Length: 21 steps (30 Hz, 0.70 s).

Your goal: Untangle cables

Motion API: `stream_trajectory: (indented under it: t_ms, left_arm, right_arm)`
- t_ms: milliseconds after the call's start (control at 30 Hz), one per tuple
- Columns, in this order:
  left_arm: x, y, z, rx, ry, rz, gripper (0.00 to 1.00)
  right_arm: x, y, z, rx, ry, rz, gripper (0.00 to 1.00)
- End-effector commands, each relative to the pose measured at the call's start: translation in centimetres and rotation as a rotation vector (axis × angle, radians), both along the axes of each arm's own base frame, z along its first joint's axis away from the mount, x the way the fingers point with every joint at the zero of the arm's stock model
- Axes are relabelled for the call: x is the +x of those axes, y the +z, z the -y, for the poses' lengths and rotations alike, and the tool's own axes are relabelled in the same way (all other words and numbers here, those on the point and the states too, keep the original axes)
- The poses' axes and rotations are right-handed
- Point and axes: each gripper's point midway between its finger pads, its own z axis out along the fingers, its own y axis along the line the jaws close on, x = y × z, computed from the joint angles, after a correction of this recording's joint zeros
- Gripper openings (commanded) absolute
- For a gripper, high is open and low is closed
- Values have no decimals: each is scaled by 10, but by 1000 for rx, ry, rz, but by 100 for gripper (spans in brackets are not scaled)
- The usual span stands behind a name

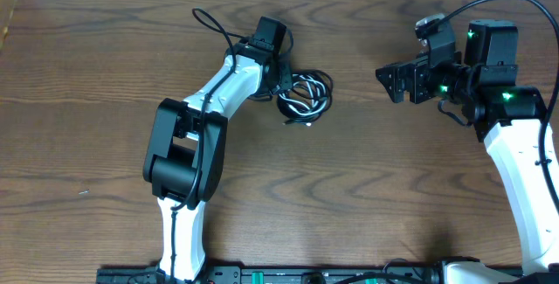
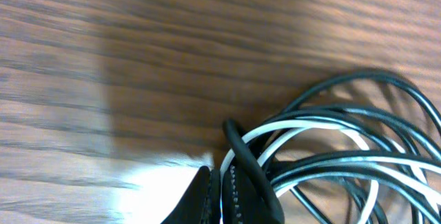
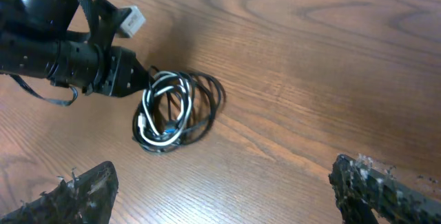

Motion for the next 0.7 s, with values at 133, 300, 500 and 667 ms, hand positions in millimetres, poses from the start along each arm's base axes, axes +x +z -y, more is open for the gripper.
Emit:
stream_trajectory:
  t_ms: [133, 300, 500, 667]
  left_arm:
    - [-18, 91, 46, -267, -195, 92, 8]
    - [-29, 143, 52, -343, -236, 165, 7]
    - [-40, 183, 48, -361, -247, 229, 8]
    - [-41, 177, 37, -296, -209, 216, 7]
  right_arm:
    - [6, 5, -2, 47, -42, -15, 94]
    - [8, 2, -8, 66, -40, -29, 93]
    - [15, -9, -28, 103, -33, -64, 91]
    - [21, -29, -42, 115, -24, -116, 88]
